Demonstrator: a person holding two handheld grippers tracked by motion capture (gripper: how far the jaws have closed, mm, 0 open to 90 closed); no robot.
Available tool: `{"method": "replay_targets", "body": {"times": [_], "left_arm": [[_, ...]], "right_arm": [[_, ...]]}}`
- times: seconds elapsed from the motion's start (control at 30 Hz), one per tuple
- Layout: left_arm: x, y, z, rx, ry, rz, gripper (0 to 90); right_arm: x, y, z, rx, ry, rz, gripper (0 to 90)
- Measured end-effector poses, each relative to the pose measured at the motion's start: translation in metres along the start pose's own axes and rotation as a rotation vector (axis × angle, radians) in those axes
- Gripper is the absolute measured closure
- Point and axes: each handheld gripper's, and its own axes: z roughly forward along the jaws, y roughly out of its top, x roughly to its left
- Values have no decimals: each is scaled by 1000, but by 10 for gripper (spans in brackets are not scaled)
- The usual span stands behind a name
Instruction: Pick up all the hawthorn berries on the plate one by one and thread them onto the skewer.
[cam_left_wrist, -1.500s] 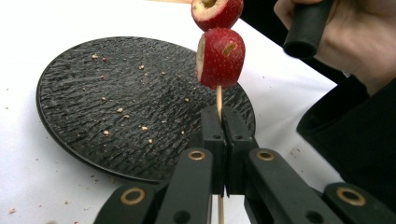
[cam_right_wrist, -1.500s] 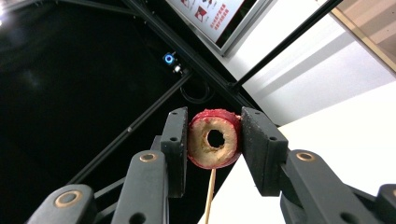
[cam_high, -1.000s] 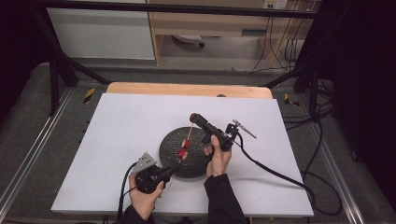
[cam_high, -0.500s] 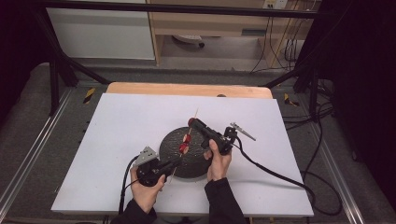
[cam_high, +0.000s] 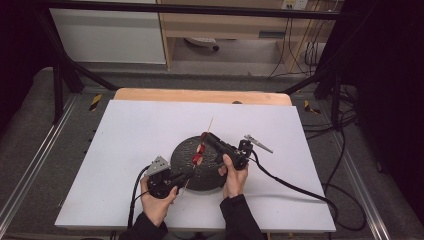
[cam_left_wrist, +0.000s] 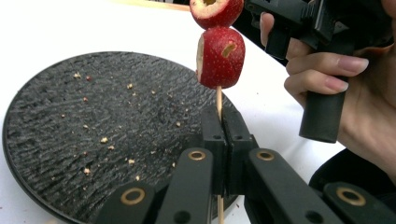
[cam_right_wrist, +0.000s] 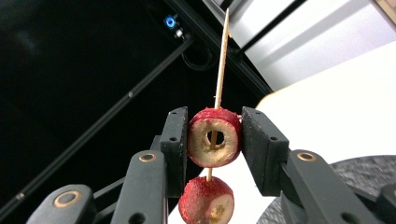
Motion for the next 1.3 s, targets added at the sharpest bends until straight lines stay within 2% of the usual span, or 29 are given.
{"method": "replay_targets", "body": {"times": [0.13, 0.2, 0.4, 0.67, 0.83, 0.97, 1.13, 1.3], "left_arm": [[3, -1, -3, -6, -6, 5, 892], [3, 0, -5, -3, -5, 13, 892], [6, -2, -8, 14, 2, 32, 892], [14, 0, -15, 60, 30, 68, 891], [22, 4, -20, 95, 36, 69, 891], [28, 8, -22, 125, 44, 80, 891], [31, 14, -22, 174, 55, 109, 891], [34, 21, -19, 209, 54, 131, 891]], "right_arm": [[0, 3, 0, 44, -22, -22, 616], [2, 7, -2, 66, -44, -66, 589], [3, 23, -17, 105, -95, -158, 455], [-7, 33, -40, 242, -187, -270, 179], [-15, 34, -52, 347, -237, -339, 81], [-23, 33, -63, 418, -267, -384, 41], [-30, 32, -79, 480, -312, -429, 14], [-38, 30, -96, 513, -343, -449, 5]]}}
